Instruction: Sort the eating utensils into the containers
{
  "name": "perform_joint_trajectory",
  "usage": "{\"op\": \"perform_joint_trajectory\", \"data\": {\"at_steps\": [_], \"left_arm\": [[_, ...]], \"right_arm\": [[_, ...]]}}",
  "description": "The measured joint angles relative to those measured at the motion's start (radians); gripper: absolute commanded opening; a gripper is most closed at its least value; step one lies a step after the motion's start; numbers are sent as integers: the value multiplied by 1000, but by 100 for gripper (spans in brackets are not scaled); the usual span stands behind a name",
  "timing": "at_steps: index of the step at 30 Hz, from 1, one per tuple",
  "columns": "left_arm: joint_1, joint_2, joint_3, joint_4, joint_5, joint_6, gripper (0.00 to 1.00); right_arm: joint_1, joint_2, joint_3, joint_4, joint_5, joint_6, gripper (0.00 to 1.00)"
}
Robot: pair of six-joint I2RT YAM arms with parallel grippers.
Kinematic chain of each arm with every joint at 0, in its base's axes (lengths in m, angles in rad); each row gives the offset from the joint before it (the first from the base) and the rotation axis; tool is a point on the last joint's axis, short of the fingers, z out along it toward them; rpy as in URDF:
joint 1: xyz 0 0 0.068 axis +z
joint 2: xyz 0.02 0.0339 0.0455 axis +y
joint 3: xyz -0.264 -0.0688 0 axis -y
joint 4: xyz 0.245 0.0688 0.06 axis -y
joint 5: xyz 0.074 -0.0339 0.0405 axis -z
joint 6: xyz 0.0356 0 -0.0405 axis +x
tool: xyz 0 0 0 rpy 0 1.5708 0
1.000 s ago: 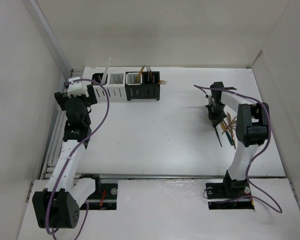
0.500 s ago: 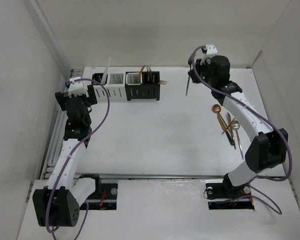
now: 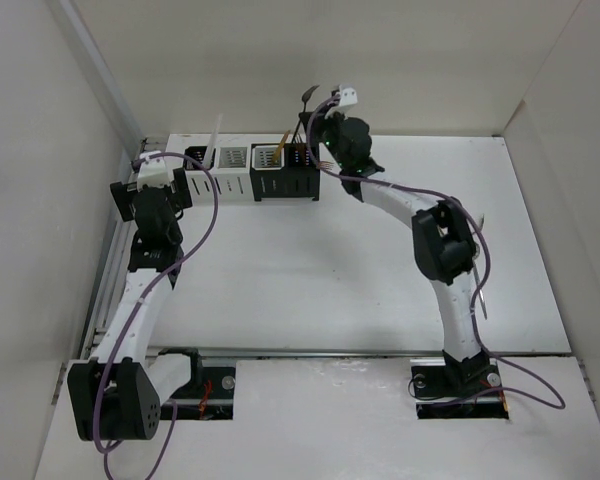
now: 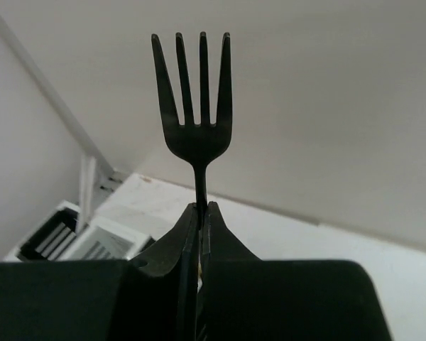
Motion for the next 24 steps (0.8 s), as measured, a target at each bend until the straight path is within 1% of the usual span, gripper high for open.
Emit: {"op": "perform_joint_trajectory", "data": {"at_steps": [2, 4, 8, 13, 14, 15, 16, 17, 18, 21, 22, 24], "left_arm": [[3, 14, 5, -1, -5, 3, 100], [4, 24, 6, -3, -14, 8, 100], [4, 32, 6, -2, -25, 14, 100], [4, 36, 6, -1, -30, 14, 100], [4, 37, 6, -1, -30, 14, 100], [4, 38, 6, -1, -29, 14, 100], [4, 39, 6, 0, -29, 14, 100], [4, 40, 6, 1, -28, 14, 100], [4, 42, 6, 3, -26, 14, 100], [4, 43, 6, 4, -21, 13, 100], [4, 43, 6, 5, -20, 13, 100], [4, 43, 6, 3, -17, 13, 100]], "right_arm": [[12, 55, -21, 37, 26, 3, 0], [21, 76, -56, 45, 51, 6, 0], [29, 73, -114, 86, 97, 4, 0], [32, 51, -156, 78, 111, -24, 1], [34, 46, -164, 75, 110, -34, 8], [35, 40, -169, 65, 108, -44, 19], [39, 37, -169, 45, 104, -63, 45], [42, 32, -169, 34, 103, -60, 57], [47, 27, -169, 16, 96, -79, 64], [57, -5, -169, -48, 90, -97, 81], [60, -23, -172, -63, 90, -101, 81], [65, -72, -192, -90, 91, -112, 84]]}}
